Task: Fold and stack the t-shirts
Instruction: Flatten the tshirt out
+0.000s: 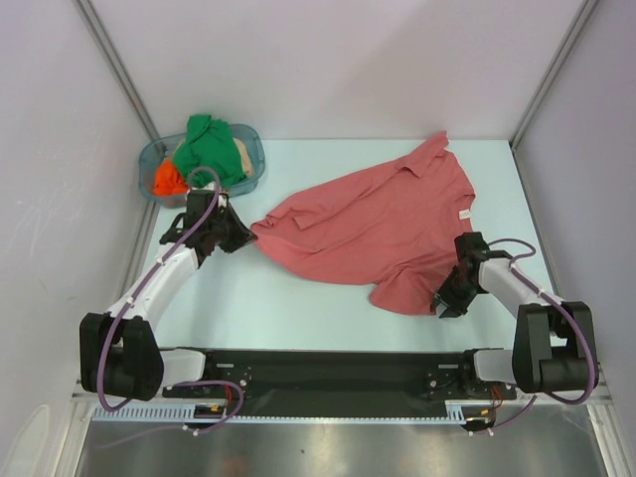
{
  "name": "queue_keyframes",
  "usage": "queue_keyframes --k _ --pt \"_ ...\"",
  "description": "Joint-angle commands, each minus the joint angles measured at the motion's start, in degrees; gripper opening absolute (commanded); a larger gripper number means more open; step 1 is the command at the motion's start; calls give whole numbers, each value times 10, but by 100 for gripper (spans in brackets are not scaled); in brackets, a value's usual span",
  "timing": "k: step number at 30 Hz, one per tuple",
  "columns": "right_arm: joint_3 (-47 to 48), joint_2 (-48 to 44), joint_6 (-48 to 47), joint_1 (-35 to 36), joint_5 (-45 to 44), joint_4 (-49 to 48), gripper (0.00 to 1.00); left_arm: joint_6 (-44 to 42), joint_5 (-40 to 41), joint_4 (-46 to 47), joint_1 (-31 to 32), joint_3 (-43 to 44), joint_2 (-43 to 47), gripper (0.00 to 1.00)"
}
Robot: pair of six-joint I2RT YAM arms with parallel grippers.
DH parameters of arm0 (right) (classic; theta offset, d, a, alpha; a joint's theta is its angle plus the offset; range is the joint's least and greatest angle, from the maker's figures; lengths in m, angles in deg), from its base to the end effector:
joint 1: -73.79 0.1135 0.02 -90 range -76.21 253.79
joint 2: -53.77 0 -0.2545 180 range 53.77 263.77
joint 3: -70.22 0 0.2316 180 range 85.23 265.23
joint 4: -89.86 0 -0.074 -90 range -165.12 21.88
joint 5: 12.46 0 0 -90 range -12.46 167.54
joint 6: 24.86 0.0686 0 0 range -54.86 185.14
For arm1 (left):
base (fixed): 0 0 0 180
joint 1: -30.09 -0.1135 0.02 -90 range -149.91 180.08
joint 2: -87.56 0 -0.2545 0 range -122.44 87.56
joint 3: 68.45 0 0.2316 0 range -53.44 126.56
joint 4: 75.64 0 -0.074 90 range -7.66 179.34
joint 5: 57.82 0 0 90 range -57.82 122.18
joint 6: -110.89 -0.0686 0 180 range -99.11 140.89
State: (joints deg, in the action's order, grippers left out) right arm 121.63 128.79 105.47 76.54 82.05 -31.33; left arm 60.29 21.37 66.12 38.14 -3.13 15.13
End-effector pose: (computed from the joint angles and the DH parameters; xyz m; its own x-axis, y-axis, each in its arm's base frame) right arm 0.1847 0.0143 0.1254 -0.7925 0.6079 -0.0501 0.5964 0.7895 0.1448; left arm 0.2679 -0.0509 0.2269 -0.7145 -0.5286 -0.4584 -0.2400 0.8005 -0.5492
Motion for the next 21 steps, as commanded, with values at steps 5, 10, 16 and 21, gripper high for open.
queue_keyframes --k 5,10,16,21 --pt "-19 -18 24 2 -9 -43 28 -7 -12 14 -4 -7 3 0" --pt "-28 -37 29 -7 -2 -33 1 -6 -12 15 -4 -6 4 0" --pt "2 -109 28 -7 -21 76 17 -7 -12 15 -4 -8 3 0" --pt "8 -117 17 -11 -1 85 34 -3 -17 18 -4 -13 4 0"
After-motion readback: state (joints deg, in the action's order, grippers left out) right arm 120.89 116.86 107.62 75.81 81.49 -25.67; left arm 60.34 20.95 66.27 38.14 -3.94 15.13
